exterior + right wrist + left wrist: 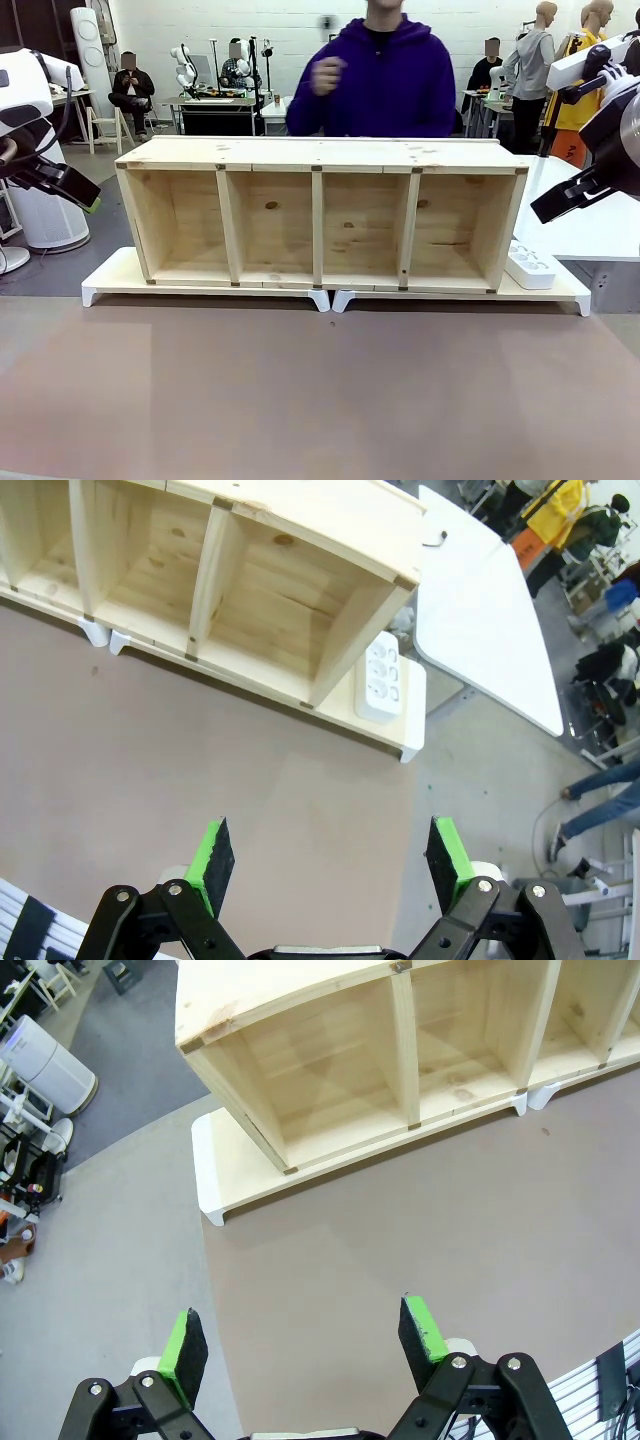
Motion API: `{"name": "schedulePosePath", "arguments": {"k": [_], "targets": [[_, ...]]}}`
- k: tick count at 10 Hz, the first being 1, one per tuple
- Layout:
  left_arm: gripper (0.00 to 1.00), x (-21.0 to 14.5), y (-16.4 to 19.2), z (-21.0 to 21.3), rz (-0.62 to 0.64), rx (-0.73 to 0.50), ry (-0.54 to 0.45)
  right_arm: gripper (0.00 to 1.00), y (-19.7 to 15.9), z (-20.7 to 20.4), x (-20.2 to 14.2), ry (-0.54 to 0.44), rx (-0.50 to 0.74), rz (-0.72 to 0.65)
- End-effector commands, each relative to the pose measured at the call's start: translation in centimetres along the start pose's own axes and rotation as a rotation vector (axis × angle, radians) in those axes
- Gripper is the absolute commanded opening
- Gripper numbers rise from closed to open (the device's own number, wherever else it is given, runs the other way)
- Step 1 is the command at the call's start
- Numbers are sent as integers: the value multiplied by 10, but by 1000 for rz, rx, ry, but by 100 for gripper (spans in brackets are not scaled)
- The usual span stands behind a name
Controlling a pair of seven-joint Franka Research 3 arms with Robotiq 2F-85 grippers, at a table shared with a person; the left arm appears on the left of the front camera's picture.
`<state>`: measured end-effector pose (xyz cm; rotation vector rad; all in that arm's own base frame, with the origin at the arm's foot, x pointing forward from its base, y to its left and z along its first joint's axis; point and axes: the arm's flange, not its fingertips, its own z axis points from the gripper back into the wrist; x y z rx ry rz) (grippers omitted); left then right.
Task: Perform cable management.
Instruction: When the cord part of the Power Cable appears at the lower middle area of the table and stops, grasp the cord part of the Power Cable.
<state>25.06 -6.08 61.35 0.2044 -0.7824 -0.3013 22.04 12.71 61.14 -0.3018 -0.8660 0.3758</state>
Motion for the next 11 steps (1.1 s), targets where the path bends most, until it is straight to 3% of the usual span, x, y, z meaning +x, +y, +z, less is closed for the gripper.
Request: {"name": "schedulePosePath", "arguments": {"k": [1,11], "targets": [[100,0,0,0,2,17,3,100,-1,-3,2,-7,-3,-1],[100,0,0,0,2,17,3,100,-1,-3,2,-7,-3,-1]]}}
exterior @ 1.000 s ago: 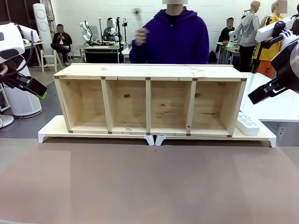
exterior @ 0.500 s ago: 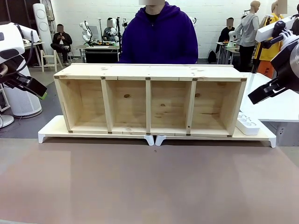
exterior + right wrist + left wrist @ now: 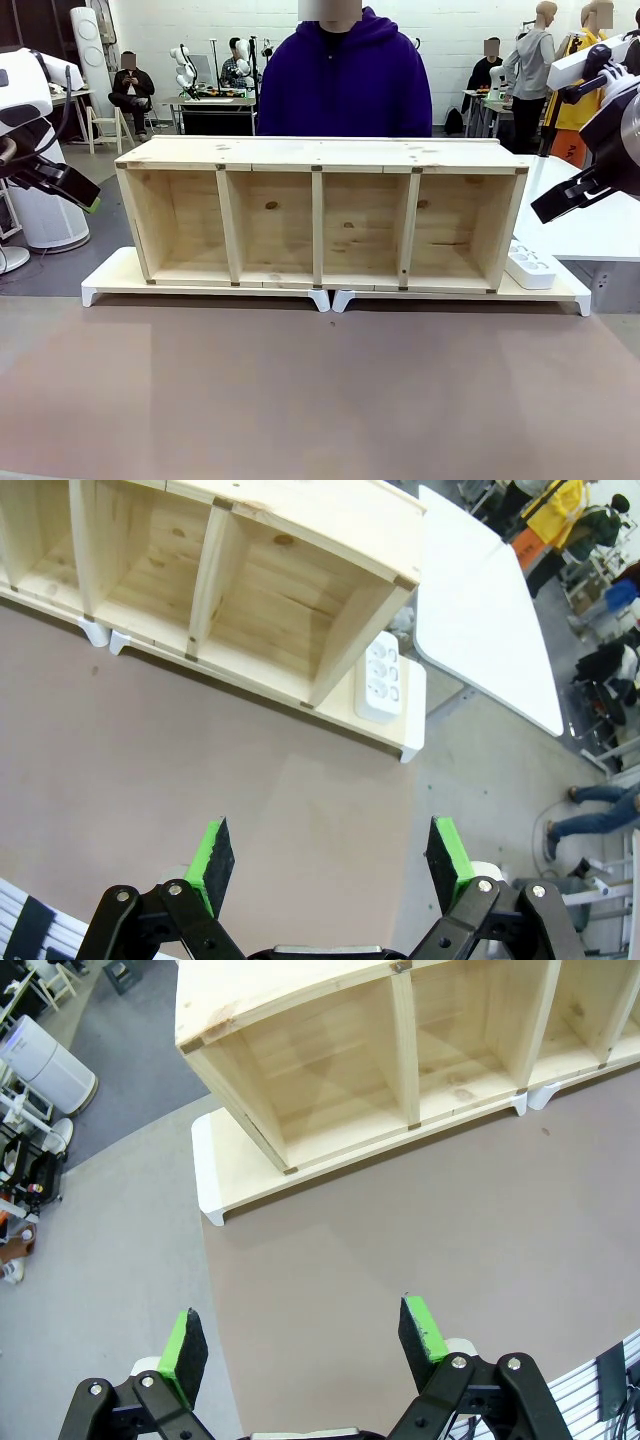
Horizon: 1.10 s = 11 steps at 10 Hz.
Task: Perform cable management.
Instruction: When the cord part of the Power Cable appears at the lower middle area of the table and stops, grasp the cord part of the Power Cable.
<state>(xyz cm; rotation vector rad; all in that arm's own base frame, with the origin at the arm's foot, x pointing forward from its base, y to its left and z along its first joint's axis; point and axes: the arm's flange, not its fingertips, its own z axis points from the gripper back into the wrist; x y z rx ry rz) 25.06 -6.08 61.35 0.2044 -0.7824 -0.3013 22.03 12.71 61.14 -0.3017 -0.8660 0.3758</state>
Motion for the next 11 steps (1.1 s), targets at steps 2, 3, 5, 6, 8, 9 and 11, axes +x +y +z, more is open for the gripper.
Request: {"name": "schedulePosePath", "arguments": {"k": [2,3,5,6,8,9,11], "targets": [[100,0,0,0,2,17,3,100,-1,-3,2,-7,-3,-1],[100,0,0,0,2,17,3,100,-1,-3,2,-7,-3,-1],[100,0,0,0,2,17,3,100,-1,-3,2,-7,-3,-1],[100,0,0,0,2,17,3,100,-1,-3,2,-7,-3,-1],[100,0,0,0,2,17,3,100,-1,-3,2,-7,-3,-1],[100,0,0,0,2,17,3,100,-1,-3,2,-7,-3,-1],[100,0,0,0,2,17,3,100,-1,-3,2,-7,-3,-1]]}}
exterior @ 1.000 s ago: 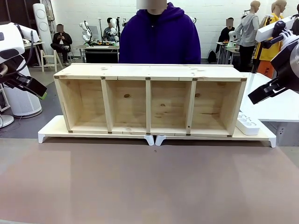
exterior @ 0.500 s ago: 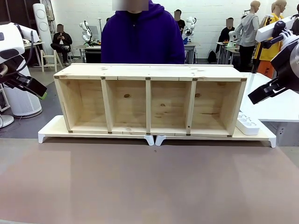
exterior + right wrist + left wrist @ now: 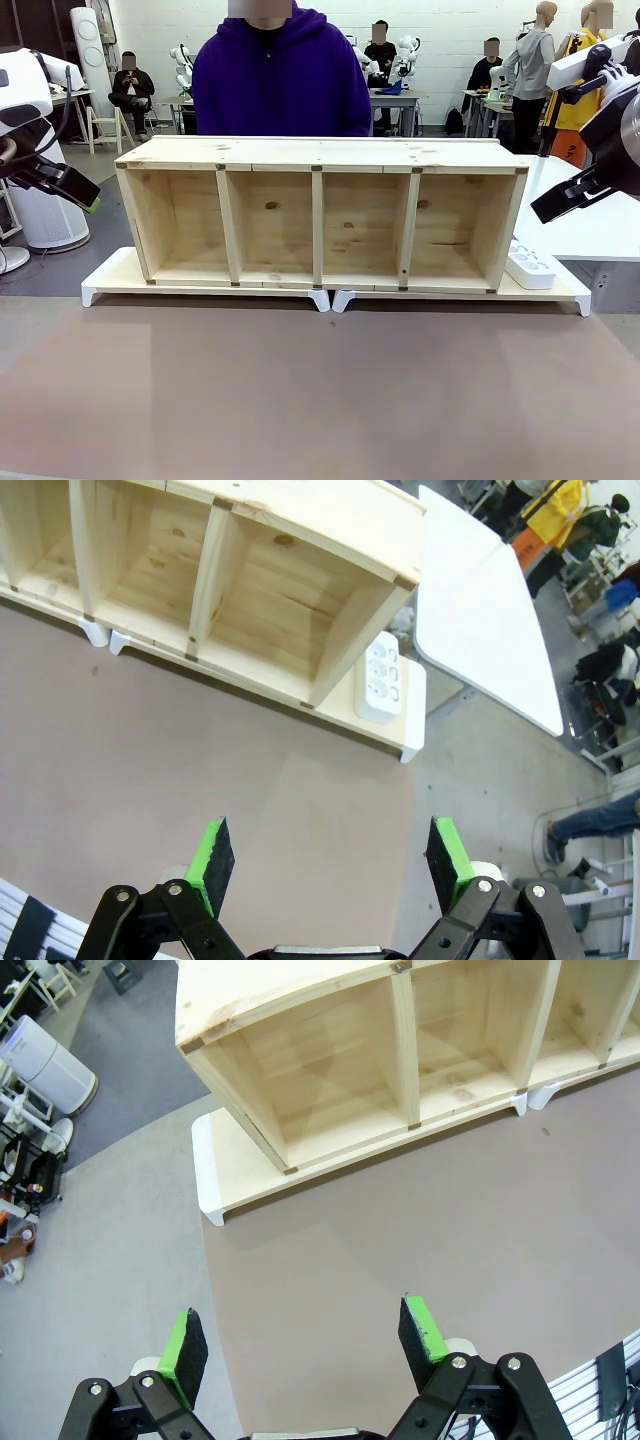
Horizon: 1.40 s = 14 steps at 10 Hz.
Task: Perform cable management.
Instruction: When the cord part of the Power Cable appears at the lower middle area of the table and stops, grasp the cord part of the Power Cable.
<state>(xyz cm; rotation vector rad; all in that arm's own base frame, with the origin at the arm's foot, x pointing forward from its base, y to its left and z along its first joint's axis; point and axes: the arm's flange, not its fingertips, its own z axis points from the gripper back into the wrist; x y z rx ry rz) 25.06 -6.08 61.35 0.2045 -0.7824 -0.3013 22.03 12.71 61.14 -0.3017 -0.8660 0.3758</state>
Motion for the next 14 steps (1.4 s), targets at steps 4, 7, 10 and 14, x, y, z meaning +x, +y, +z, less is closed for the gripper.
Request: {"name": "schedulePosePath", "arguments": {"k": [4,7,10,14], "targets": [[100,0,0,0,2,17,3,100,-1,-3,2,-7,-3,-1],[100,0,0,0,2,17,3,100,-1,-3,2,-7,-3,-1],[100,0,0,0,2,17,3,100,-1,-3,2,-7,-3,-1],[100,0,0,0,2,17,3,100,-1,-3,2,-7,-3,-1]]}}
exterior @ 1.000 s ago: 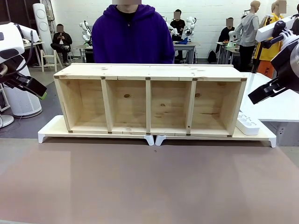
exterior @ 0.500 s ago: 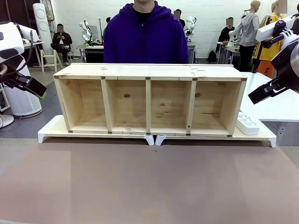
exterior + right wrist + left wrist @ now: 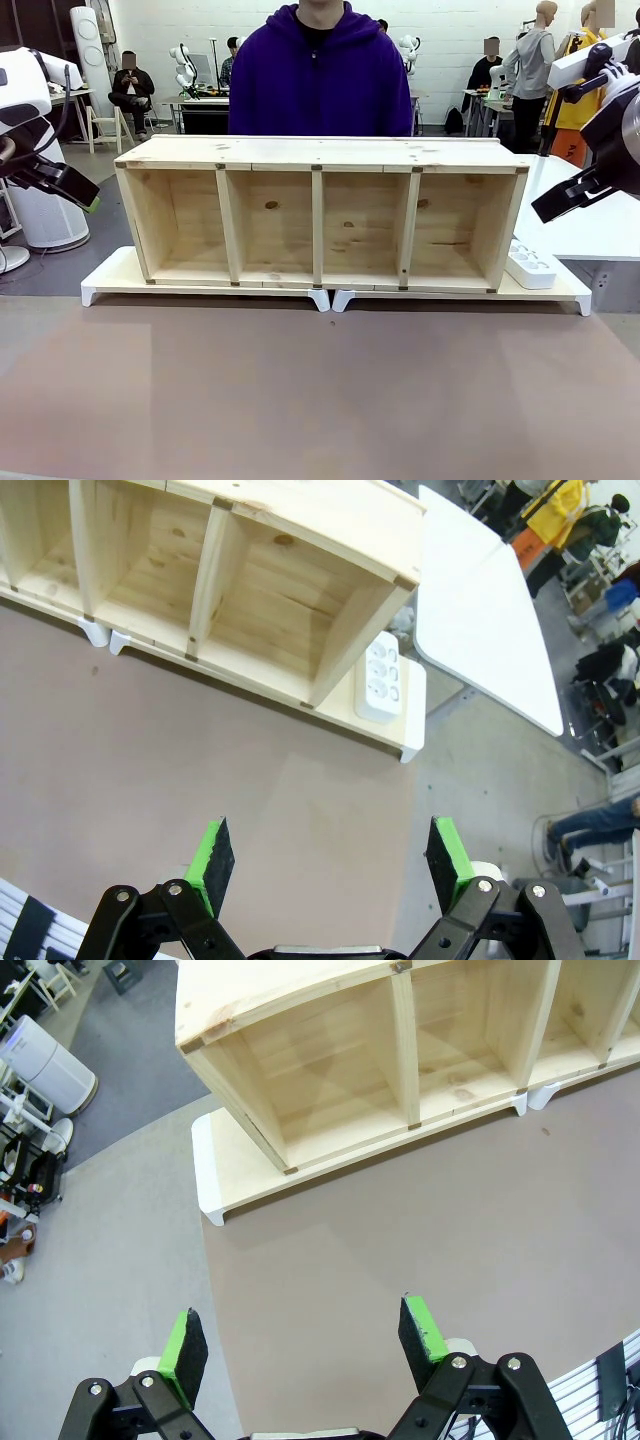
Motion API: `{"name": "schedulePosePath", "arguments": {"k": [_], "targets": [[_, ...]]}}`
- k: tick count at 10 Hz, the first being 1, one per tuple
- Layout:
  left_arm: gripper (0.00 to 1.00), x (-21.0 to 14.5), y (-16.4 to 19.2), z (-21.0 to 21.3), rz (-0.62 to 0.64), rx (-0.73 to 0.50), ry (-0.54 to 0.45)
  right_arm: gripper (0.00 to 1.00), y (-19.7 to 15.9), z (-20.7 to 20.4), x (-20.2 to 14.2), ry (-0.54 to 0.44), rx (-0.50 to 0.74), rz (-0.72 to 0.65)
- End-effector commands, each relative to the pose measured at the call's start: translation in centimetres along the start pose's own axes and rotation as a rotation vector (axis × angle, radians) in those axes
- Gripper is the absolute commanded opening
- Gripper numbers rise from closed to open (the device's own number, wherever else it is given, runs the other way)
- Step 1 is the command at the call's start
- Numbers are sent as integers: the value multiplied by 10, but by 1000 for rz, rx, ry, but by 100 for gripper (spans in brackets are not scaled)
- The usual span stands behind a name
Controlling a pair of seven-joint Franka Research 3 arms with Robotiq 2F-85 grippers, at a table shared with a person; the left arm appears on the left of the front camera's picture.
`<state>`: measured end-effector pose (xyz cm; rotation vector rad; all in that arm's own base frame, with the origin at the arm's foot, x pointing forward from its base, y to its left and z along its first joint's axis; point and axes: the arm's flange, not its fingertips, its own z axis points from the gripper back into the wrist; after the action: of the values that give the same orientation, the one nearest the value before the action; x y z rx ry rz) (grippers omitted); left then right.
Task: Perform cable management.
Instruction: When the cord part of the Power Cable appears at the lower middle area of the table and stops, grasp the cord part of the Power Cable.
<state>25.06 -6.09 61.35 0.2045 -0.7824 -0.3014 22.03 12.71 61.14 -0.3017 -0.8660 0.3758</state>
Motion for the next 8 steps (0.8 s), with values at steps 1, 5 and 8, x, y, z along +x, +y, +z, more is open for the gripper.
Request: {"name": "schedulePosePath", "arguments": {"k": [1,5,8], "targets": [[100,0,0,0,2,17,3,100,-1,-3,2,-7,-3,-1],[100,0,0,0,2,17,3,100,-1,-3,2,-7,-3,-1],[100,0,0,0,2,17,3,100,-1,-3,2,-7,-3,-1]]}}
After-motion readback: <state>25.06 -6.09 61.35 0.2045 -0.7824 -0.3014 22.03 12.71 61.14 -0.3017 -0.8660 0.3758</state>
